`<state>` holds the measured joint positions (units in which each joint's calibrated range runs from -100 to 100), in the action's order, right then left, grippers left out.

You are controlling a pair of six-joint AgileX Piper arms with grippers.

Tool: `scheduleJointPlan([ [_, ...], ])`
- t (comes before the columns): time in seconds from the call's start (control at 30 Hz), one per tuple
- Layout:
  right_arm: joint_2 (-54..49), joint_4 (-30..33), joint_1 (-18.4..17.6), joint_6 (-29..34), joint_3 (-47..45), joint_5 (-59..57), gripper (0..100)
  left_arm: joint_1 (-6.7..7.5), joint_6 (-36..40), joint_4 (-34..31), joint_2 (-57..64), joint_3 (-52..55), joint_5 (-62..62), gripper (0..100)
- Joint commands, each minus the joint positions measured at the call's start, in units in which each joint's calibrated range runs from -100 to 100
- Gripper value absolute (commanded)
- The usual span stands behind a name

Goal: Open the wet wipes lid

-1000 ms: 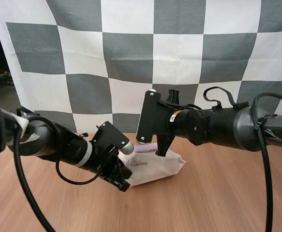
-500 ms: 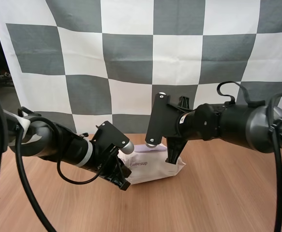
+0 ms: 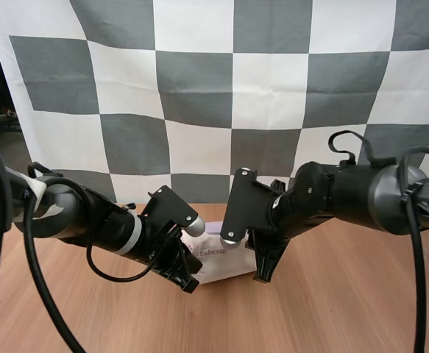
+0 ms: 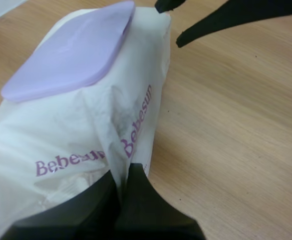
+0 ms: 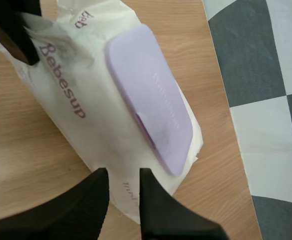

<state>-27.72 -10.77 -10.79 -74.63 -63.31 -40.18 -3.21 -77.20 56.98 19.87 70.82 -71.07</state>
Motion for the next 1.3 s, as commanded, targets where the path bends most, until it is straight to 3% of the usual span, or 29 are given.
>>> scheduleJointPlan([
  [0.0,0.1,0.0,-0.3,-0.2,0.0,7.1,37,-0.04,0.0,-0.2,0.0,-0.1,0.0,0],
  [0.27,0.1,0.0,-2.7,-0.7,0.1,11.7,37,-0.04,0.0,-0.1,0.0,-0.1,0.1,0],
  [0.77,2.5,0.9,-2.8,-0.7,0.1,9.8,37,-0.04,0.0,-0.4,0.0,-0.1,0.1,0],
  [0.97,4.6,0.9,-2.8,-0.7,0.1,14.6,36,-0.04,0.0,-0.4,0.0,-0.1,0.1,0],
  [1.13,4.5,0.9,-2.8,-0.7,0.1,15.7,30,-0.04,0.0,-0.4,0.0,-0.1,0.1,0],
  [1.27,4.5,0.9,-2.8,-0.7,0.1,15.7,15,-0.04,0.0,-0.4,0.0,-0.1,0.1,0],
])
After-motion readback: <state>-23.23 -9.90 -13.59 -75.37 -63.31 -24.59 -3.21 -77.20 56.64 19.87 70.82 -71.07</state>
